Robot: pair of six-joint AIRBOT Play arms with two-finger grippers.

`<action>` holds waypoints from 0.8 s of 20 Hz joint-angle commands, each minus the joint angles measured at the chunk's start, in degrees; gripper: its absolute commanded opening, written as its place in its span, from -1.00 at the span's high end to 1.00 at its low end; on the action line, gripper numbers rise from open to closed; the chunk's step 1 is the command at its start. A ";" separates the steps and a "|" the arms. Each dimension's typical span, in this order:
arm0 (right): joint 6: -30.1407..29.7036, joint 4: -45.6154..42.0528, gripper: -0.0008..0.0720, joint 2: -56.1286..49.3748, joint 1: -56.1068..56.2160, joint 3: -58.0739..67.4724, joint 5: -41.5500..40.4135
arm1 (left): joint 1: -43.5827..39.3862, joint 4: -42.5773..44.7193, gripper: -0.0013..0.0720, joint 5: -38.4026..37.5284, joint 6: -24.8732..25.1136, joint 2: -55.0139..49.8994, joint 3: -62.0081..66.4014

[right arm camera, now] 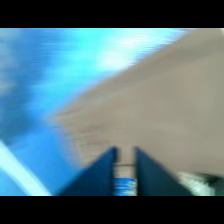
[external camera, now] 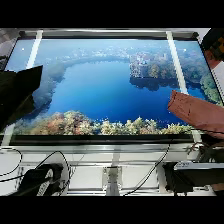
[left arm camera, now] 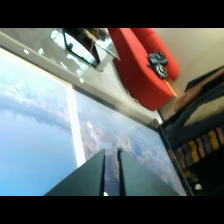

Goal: Fold the clothes and pants, and hang the long-sleeved shirts on hangers.

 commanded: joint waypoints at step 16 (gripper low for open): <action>-1.86 27.82 0.95 0.52 25.57 3.48 -7.10 | 2.14 12.83 0.93 -5.97 0.02 -1.55 7.43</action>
